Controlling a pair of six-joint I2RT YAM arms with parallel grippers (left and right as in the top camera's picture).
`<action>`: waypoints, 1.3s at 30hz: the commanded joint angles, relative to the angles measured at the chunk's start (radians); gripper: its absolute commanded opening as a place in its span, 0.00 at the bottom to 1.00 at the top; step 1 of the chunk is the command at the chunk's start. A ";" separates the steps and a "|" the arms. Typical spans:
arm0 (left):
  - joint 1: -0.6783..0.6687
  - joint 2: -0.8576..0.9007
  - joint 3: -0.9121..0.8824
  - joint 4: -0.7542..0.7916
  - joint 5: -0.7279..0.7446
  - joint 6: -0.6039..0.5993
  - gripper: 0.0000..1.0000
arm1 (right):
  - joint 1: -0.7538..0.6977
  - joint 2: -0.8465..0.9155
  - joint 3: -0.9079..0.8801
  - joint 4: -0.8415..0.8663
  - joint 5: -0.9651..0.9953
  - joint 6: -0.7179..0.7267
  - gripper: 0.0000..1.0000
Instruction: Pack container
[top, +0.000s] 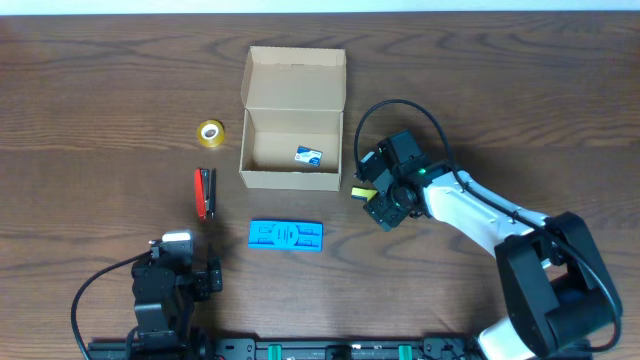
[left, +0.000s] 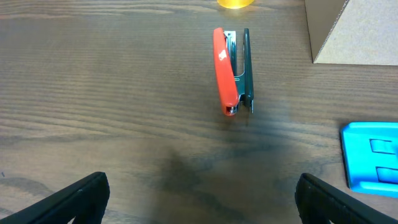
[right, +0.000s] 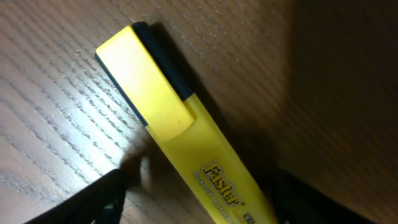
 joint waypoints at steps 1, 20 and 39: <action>-0.004 -0.006 -0.016 -0.003 -0.006 -0.004 0.95 | -0.004 -0.011 -0.015 -0.009 0.011 0.008 0.65; -0.004 -0.006 -0.016 -0.003 -0.006 -0.005 0.95 | -0.004 -0.032 0.003 -0.082 0.012 0.189 0.24; -0.004 -0.006 -0.016 -0.003 -0.006 -0.004 0.95 | 0.023 -0.278 0.312 -0.262 0.012 0.179 0.29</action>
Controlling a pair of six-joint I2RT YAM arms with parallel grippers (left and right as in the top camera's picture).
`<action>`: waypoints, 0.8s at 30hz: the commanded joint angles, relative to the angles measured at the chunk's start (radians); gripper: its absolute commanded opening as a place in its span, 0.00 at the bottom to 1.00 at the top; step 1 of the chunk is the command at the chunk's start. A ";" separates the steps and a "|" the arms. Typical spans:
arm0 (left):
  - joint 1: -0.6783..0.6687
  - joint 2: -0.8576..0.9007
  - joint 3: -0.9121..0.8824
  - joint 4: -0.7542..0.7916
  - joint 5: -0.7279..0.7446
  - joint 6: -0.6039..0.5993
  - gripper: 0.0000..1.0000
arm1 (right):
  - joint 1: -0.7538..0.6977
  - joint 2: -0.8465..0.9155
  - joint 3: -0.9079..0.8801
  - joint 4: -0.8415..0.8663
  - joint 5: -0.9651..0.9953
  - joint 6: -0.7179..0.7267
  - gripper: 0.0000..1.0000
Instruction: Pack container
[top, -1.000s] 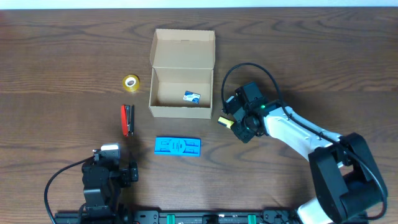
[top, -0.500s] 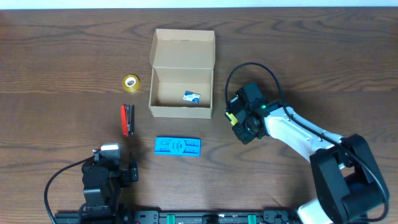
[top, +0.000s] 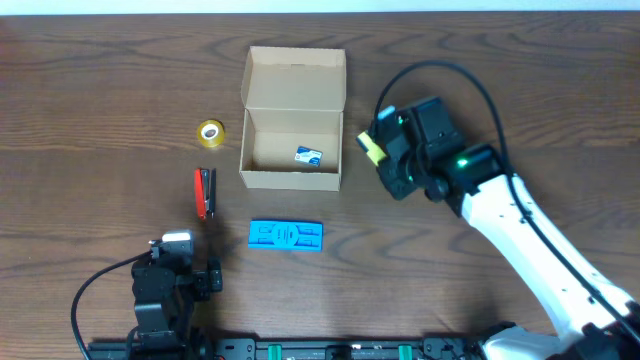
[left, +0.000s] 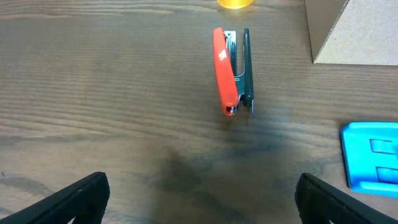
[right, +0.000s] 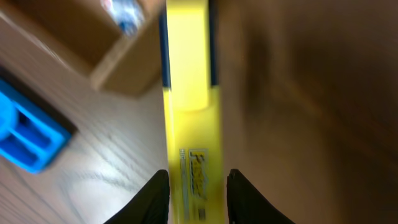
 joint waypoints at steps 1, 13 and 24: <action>-0.004 -0.006 -0.016 -0.003 -0.006 -0.004 0.95 | 0.025 0.006 0.084 -0.013 -0.005 -0.001 0.29; -0.004 -0.006 -0.016 -0.003 -0.006 -0.004 0.96 | 0.097 0.234 0.346 -0.121 0.077 -0.008 0.18; -0.004 -0.006 -0.016 -0.003 -0.006 -0.004 0.95 | -0.026 0.138 0.284 -0.234 0.042 0.010 0.76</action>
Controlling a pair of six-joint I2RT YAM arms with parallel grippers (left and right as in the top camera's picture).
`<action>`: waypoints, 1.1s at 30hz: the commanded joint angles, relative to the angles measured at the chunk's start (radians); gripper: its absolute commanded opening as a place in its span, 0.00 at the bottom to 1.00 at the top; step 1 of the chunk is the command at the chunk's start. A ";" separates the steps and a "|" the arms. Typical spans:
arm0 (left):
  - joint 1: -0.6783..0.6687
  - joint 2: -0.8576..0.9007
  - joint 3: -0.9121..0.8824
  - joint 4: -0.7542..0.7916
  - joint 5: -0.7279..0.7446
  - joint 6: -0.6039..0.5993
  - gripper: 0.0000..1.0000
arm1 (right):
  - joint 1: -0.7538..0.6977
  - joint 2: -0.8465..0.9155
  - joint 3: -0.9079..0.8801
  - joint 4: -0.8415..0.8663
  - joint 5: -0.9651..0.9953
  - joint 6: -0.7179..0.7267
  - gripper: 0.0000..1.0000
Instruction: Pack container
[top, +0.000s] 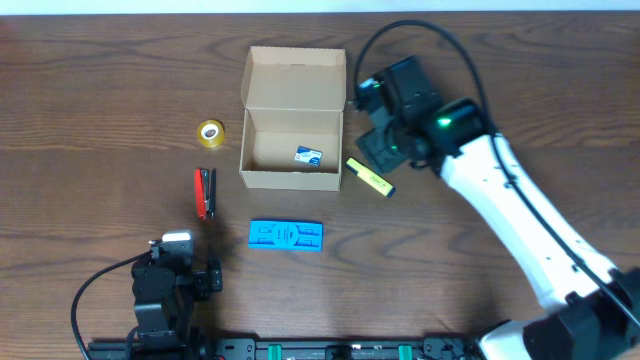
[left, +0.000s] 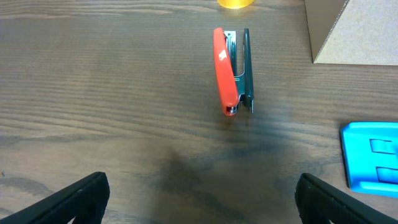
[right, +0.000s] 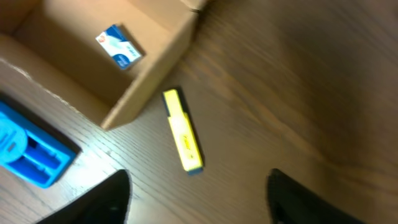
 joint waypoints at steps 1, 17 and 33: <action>-0.004 -0.006 -0.016 -0.003 -0.006 -0.004 0.95 | -0.055 -0.013 -0.071 0.003 -0.066 -0.016 0.77; -0.004 -0.006 -0.016 -0.003 -0.006 -0.004 0.95 | -0.092 0.042 -0.457 0.349 -0.166 -0.109 0.84; -0.004 -0.006 -0.016 -0.003 -0.006 -0.004 0.95 | -0.092 0.250 -0.457 0.419 -0.166 -0.116 0.47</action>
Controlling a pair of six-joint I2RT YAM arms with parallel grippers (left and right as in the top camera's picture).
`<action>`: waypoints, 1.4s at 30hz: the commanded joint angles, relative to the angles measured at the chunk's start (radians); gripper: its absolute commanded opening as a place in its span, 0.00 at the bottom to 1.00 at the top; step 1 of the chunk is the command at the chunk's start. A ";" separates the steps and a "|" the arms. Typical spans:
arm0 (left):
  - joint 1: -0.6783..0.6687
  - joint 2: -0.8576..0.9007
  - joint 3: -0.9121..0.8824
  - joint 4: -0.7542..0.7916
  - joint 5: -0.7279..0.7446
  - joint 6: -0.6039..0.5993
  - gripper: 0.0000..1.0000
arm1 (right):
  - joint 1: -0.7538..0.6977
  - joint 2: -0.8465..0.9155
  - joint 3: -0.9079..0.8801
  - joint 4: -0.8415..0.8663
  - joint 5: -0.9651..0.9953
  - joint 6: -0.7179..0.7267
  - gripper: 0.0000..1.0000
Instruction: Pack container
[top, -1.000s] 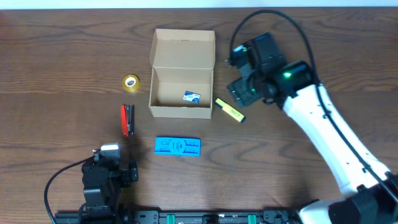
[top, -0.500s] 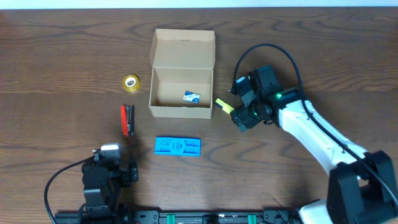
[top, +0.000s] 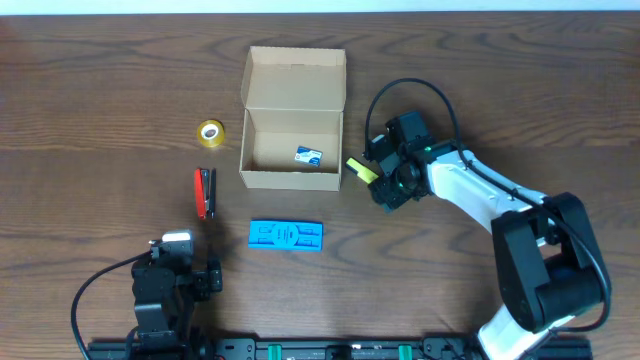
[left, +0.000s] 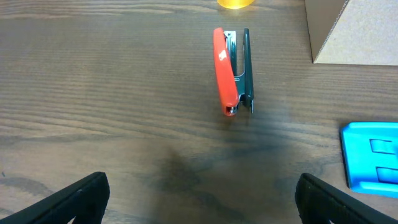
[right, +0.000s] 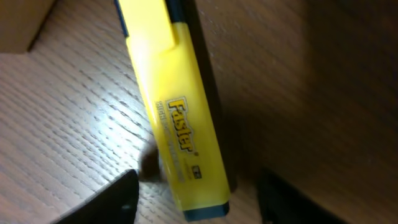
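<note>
The open cardboard box (top: 293, 172) stands at centre back with a small white-and-blue packet (top: 309, 155) inside. A yellow highlighter (top: 359, 169) lies on the table just right of the box. My right gripper (top: 378, 183) is low over it. In the right wrist view the highlighter (right: 177, 124) runs between the two fingers of the right gripper (right: 199, 202), which is open and straddles its dark end. My left gripper (left: 202, 199) is open near the front left, with nothing between its fingers.
A red stapler (top: 204, 192) and a yellow tape roll (top: 210, 132) lie left of the box. In front of the box lies a flat blue item (top: 286, 235). The left wrist view shows the stapler (left: 231, 71) ahead and the blue item (left: 372, 155) at its right edge.
My right gripper was high beside the box's right wall, open, with the highlighter lying on the table below. Now it is down at the highlighter, fingers either side of it. The left arm is unmoved.
My right gripper first sat low around the highlighter on the table. Then it held the highlighter up beside the box's right wall. Then the highlighter lay on the table right of the box, the gripper open above. Now the gripper straddles it again.
</note>
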 joint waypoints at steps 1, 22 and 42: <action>-0.004 -0.006 -0.016 -0.003 -0.006 -0.004 0.96 | -0.002 0.034 -0.011 -0.007 -0.015 0.003 0.43; -0.004 -0.006 -0.016 -0.003 -0.006 -0.004 0.95 | -0.002 -0.072 0.230 -0.213 -0.002 0.041 0.01; -0.004 -0.006 -0.016 -0.003 -0.006 -0.004 0.95 | 0.205 -0.233 0.290 -0.067 0.003 0.040 0.03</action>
